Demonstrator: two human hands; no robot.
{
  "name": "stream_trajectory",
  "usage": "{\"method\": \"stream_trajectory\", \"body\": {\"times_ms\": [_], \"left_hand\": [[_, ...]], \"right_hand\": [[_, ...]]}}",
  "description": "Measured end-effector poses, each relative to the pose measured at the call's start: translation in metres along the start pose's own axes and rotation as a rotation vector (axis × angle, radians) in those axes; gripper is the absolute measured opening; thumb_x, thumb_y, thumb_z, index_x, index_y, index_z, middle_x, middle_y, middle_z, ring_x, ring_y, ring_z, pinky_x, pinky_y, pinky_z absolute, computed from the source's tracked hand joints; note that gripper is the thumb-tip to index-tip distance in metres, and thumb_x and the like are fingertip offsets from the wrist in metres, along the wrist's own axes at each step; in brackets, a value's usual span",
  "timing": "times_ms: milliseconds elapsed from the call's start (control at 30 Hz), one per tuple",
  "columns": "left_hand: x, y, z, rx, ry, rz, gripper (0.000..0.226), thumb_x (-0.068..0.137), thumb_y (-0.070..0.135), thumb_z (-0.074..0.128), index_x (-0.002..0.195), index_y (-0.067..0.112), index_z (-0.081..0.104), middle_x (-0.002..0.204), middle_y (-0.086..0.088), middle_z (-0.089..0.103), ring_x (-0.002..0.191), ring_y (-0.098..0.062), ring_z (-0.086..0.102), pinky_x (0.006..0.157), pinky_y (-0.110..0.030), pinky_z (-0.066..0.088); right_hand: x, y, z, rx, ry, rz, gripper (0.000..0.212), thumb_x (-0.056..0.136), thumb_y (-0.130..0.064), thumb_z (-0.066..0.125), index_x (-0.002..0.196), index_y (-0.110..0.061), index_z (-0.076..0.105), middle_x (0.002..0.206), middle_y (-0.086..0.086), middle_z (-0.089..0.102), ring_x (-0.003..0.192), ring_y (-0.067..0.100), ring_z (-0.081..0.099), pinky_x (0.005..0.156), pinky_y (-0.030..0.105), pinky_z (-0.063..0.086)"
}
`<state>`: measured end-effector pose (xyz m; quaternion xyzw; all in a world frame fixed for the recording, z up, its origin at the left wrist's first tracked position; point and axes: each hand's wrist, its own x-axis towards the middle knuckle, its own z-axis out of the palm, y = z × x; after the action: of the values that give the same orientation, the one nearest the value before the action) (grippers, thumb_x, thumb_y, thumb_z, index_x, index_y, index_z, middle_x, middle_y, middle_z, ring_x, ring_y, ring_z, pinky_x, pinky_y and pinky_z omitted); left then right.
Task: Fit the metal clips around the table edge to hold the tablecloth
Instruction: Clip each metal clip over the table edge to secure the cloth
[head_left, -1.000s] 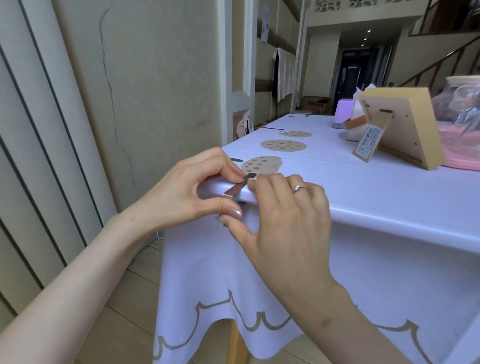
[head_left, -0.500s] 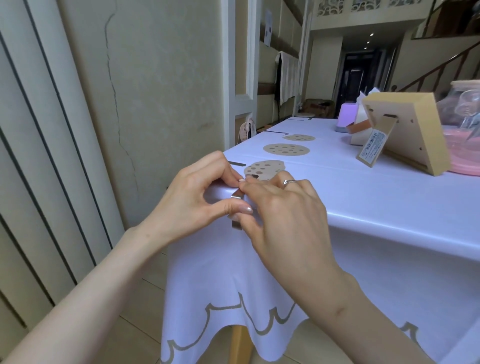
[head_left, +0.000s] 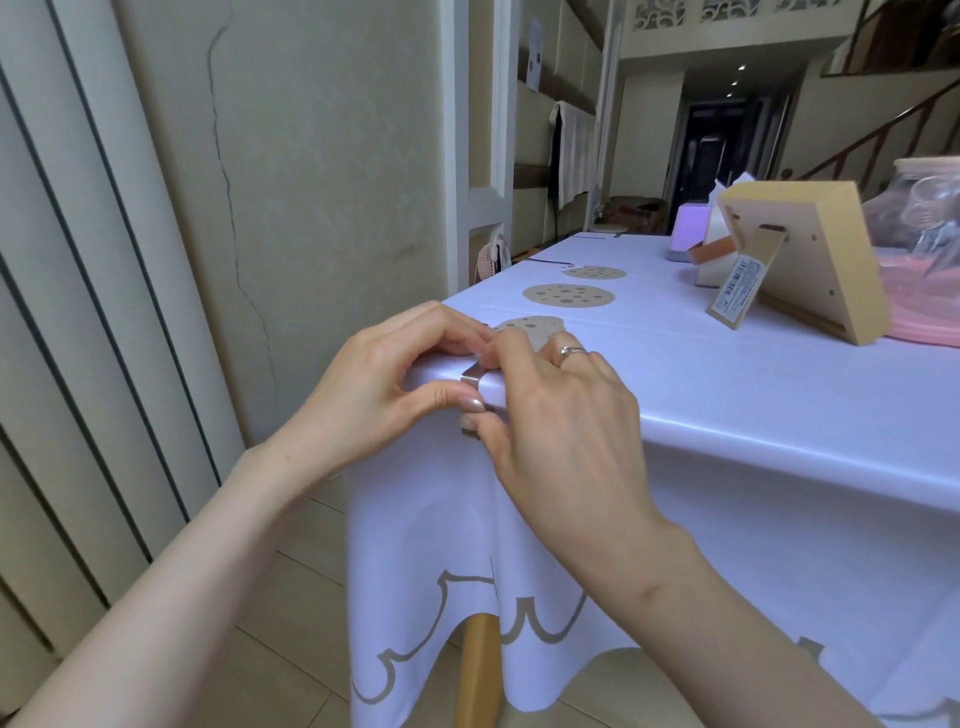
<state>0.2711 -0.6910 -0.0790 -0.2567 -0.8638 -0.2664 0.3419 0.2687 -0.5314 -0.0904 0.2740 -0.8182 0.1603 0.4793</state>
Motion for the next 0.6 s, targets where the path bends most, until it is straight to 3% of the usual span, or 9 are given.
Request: {"method": "stream_trajectory", "body": {"times_ms": [100, 200, 300, 367, 433, 500, 600], "left_hand": [[0.000, -0.004, -0.002, 0.060, -0.059, 0.048, 0.028, 0.083, 0.038, 0.061, 0.108, 0.025, 0.064, 0.114, 0.014, 0.062, 0.105, -0.004, 0.055, 0.090, -0.022, 0.041], [0.002, -0.006, -0.002, 0.140, -0.098, 0.073, 0.036, 0.080, 0.042, 0.062, 0.112, 0.027, 0.061, 0.116, 0.016, 0.061, 0.102, 0.006, 0.048, 0.088, -0.013, 0.034], [0.001, -0.008, -0.002, 0.159, -0.135, 0.043, 0.043, 0.076, 0.049, 0.064, 0.114, 0.028, 0.061, 0.118, 0.015, 0.061, 0.106, -0.008, 0.052, 0.088, -0.022, 0.039], [0.001, -0.006, -0.002, 0.167, -0.148, 0.025, 0.044, 0.076, 0.053, 0.062, 0.115, 0.031, 0.058, 0.122, 0.018, 0.059, 0.109, -0.013, 0.051, 0.088, -0.029, 0.042], [0.001, -0.003, -0.003, 0.176, -0.163, 0.014, 0.044, 0.079, 0.052, 0.059, 0.116, 0.029, 0.058, 0.129, 0.019, 0.054, 0.115, -0.010, 0.047, 0.093, -0.029, 0.042], [0.000, 0.001, -0.003, 0.172, -0.197, 0.004, 0.045, 0.082, 0.047, 0.058, 0.120, 0.023, 0.058, 0.136, 0.015, 0.050, 0.125, -0.009, 0.043, 0.099, -0.026, 0.039], [0.000, 0.006, -0.003, 0.129, -0.227, -0.045, 0.045, 0.085, 0.043, 0.057, 0.121, 0.017, 0.058, 0.137, 0.013, 0.050, 0.127, -0.006, 0.043, 0.100, -0.021, 0.038]], "right_hand": [[-0.001, 0.004, -0.003, -0.009, -0.065, 0.003, 0.049, 0.047, -0.034, 0.089, 0.083, -0.014, 0.062, 0.072, 0.000, 0.062, 0.062, 0.021, 0.059, 0.053, 0.021, 0.021], [0.003, 0.010, -0.008, -0.053, -0.134, -0.006, 0.053, 0.036, -0.031, 0.091, 0.078, -0.014, 0.064, 0.067, 0.002, 0.059, 0.054, 0.021, 0.057, 0.046, 0.021, 0.000], [0.007, 0.018, -0.010, -0.079, -0.181, -0.100, 0.057, 0.027, -0.020, 0.090, 0.077, -0.015, 0.064, 0.062, 0.001, 0.057, 0.051, 0.020, 0.055, 0.054, 0.015, -0.004], [0.011, 0.025, -0.010, -0.006, -0.217, -0.119, 0.055, 0.028, -0.014, 0.089, 0.077, -0.015, 0.063, 0.061, 0.000, 0.057, 0.051, 0.020, 0.055, 0.046, 0.016, 0.001], [0.013, 0.027, -0.012, 0.059, -0.247, -0.105, 0.054, 0.031, -0.011, 0.088, 0.078, -0.016, 0.063, 0.066, 0.000, 0.059, 0.055, 0.019, 0.056, 0.041, 0.020, 0.016], [0.010, 0.025, -0.011, 0.087, -0.249, -0.095, 0.059, 0.031, -0.012, 0.087, 0.084, -0.016, 0.060, 0.073, -0.001, 0.060, 0.064, 0.019, 0.058, 0.050, 0.018, 0.030], [0.007, 0.024, -0.012, 0.100, -0.281, -0.101, 0.073, 0.031, -0.021, 0.088, 0.092, -0.016, 0.047, 0.081, -0.001, 0.063, 0.073, 0.018, 0.063, 0.072, 0.022, 0.040]]}}
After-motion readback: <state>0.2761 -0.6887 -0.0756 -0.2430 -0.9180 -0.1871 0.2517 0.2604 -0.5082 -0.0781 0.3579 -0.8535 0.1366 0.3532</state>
